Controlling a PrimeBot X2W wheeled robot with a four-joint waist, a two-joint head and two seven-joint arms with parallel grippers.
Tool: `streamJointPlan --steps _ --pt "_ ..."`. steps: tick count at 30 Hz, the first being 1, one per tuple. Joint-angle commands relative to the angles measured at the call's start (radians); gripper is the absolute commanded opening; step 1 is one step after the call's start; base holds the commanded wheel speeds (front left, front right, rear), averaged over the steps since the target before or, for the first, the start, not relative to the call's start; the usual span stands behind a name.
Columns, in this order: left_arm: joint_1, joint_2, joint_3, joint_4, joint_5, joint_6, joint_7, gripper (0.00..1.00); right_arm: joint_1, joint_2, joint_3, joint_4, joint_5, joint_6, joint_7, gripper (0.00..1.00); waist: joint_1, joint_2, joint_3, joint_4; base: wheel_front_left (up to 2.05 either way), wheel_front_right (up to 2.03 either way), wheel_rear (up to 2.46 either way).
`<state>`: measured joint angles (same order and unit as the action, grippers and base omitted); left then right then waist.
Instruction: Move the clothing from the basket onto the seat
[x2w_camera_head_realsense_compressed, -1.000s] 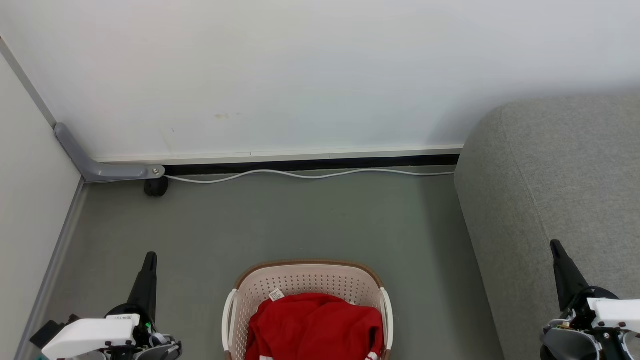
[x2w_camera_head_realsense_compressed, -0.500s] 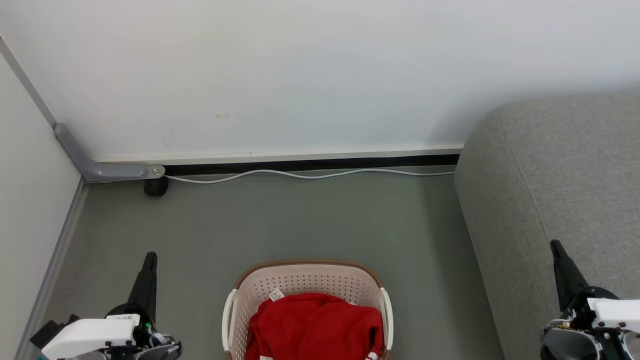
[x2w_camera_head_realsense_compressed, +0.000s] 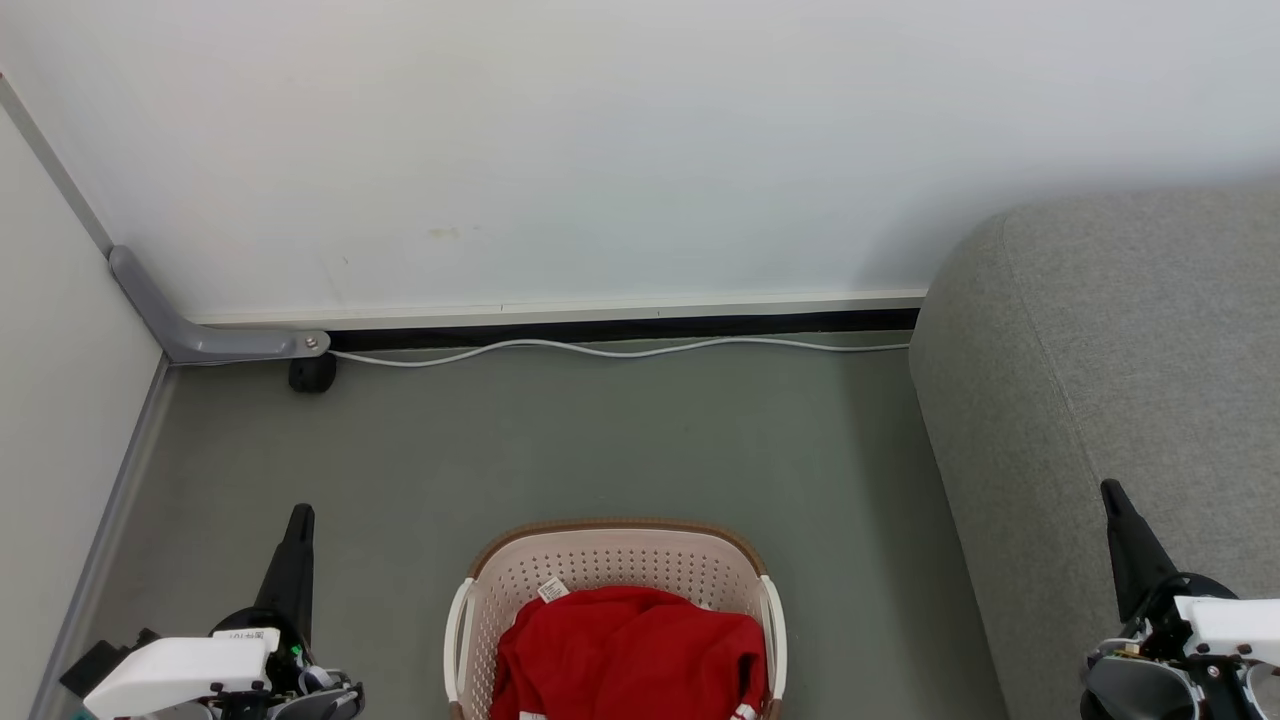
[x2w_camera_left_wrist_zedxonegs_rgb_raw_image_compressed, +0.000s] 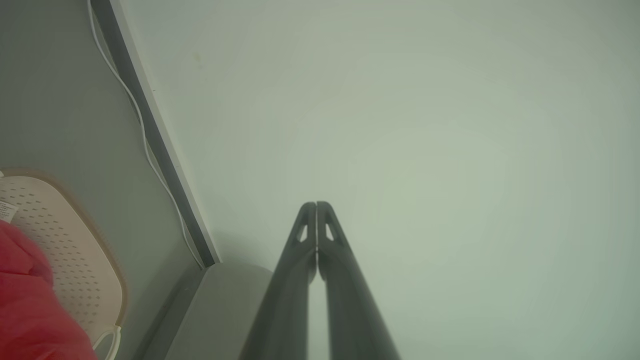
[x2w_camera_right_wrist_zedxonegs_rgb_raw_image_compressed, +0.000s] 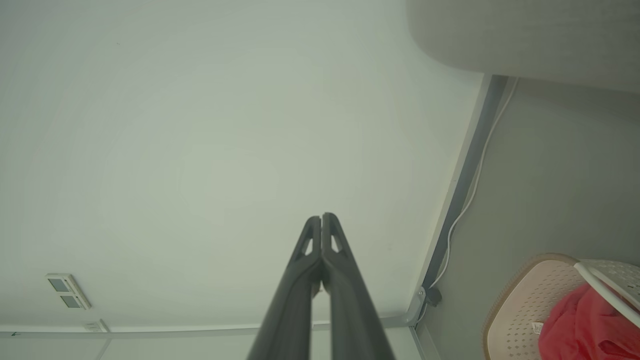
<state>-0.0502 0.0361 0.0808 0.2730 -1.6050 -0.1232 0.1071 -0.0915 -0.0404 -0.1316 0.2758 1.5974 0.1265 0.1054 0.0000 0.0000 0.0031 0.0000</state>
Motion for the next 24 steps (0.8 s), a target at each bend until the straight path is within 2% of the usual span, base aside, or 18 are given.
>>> streamJointPlan --steps 1,24 --pt "-0.058 0.014 0.033 -0.028 -0.004 -0.007 0.006 0.00 -0.016 -0.010 0.018 -0.031 0.012 0.004 0.008 0.00 0.0000 0.0000 0.000 0.000 0.00 0.00 0.00" --pt "-0.058 0.014 0.033 -0.028 -0.004 -0.007 0.006 0.00 -0.016 -0.010 0.018 -0.031 0.012 0.004 0.008 0.00 0.0000 0.0000 0.000 0.000 0.00 0.00 0.00"
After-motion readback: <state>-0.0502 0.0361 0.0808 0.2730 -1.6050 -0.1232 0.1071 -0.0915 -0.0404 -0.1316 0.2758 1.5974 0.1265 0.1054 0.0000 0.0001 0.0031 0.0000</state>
